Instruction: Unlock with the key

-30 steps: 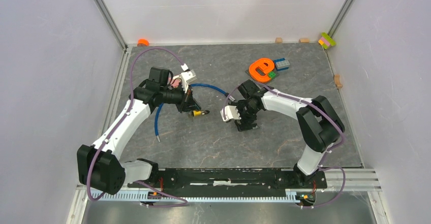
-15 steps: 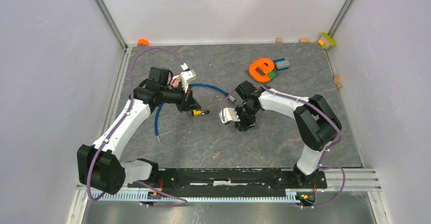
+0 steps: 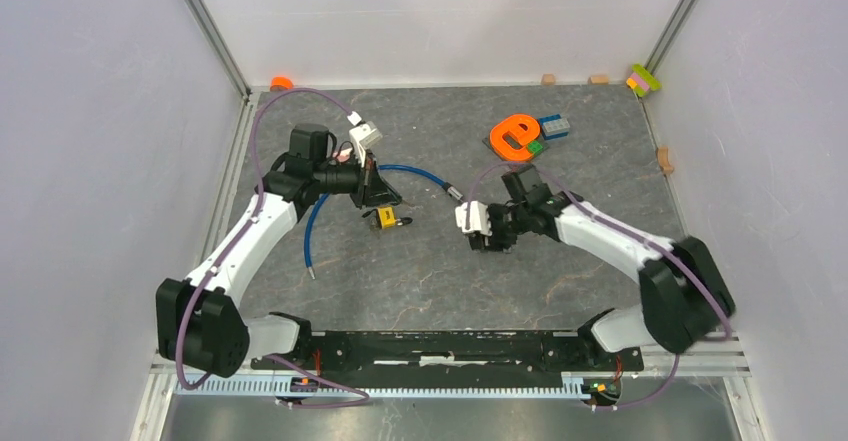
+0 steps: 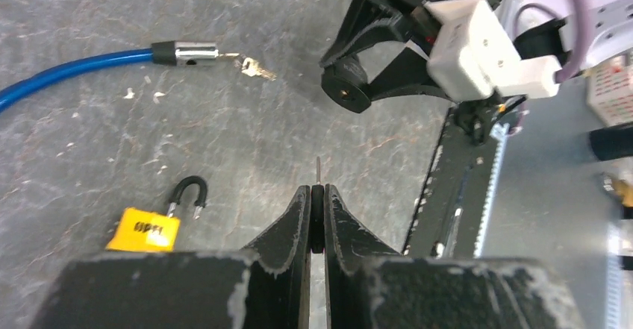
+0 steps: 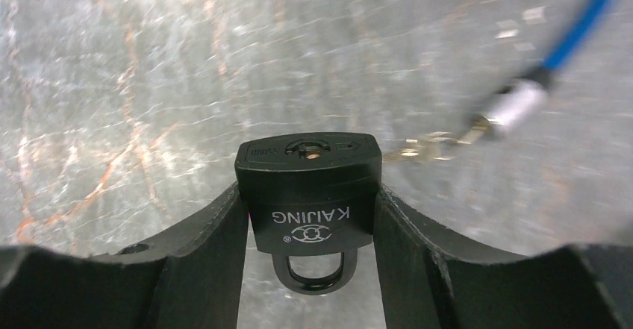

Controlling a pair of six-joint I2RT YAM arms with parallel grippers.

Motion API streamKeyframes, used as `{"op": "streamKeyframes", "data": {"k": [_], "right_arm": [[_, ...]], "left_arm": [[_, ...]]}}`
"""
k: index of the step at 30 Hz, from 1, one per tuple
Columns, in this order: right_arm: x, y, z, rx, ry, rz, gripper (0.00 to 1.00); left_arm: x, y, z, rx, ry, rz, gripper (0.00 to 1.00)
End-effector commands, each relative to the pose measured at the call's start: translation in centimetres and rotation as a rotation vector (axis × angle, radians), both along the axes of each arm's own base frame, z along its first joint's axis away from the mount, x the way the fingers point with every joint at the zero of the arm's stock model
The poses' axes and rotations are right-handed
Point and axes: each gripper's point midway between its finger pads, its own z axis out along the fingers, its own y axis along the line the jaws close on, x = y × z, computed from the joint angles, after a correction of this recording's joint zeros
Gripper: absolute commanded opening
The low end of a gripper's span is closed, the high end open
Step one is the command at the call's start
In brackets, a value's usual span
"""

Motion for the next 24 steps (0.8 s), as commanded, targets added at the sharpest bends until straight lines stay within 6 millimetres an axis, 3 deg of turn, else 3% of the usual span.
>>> {"op": "streamKeyframes", "data": {"k": [1, 5, 14, 19, 24], "right_arm": [[3.8, 3.2, 10.0, 0.321, -0.306, -0.054, 0.00], [5.4, 2.7, 15.9, 0.405, -0.475, -0.132, 0.00], [4.4, 0.6, 20.5, 0.448, -0.651, -0.169, 0.00], [4.1, -1.4, 21.5, 0.427, -0.743, -0.198, 0.00], [3.7, -1.6, 21.1, 0.447, -0.729, -0.187, 0.00]], "left_arm": [[0.5, -2.2, 3.5, -0.193, 0.083, -0.005, 0.02], [1.4, -3.4, 6.3, -0.285, 0.126, 0.014, 0.02], [1.0, -8.0, 9.0, -0.361, 0.242, 0.016, 0.02], [0.5, -10.2, 9.7, -0.376, 0.260, 0.009, 0.02], [-0.3, -12.2, 10.3, -0.375, 0.236, -0.031, 0.02]]}}
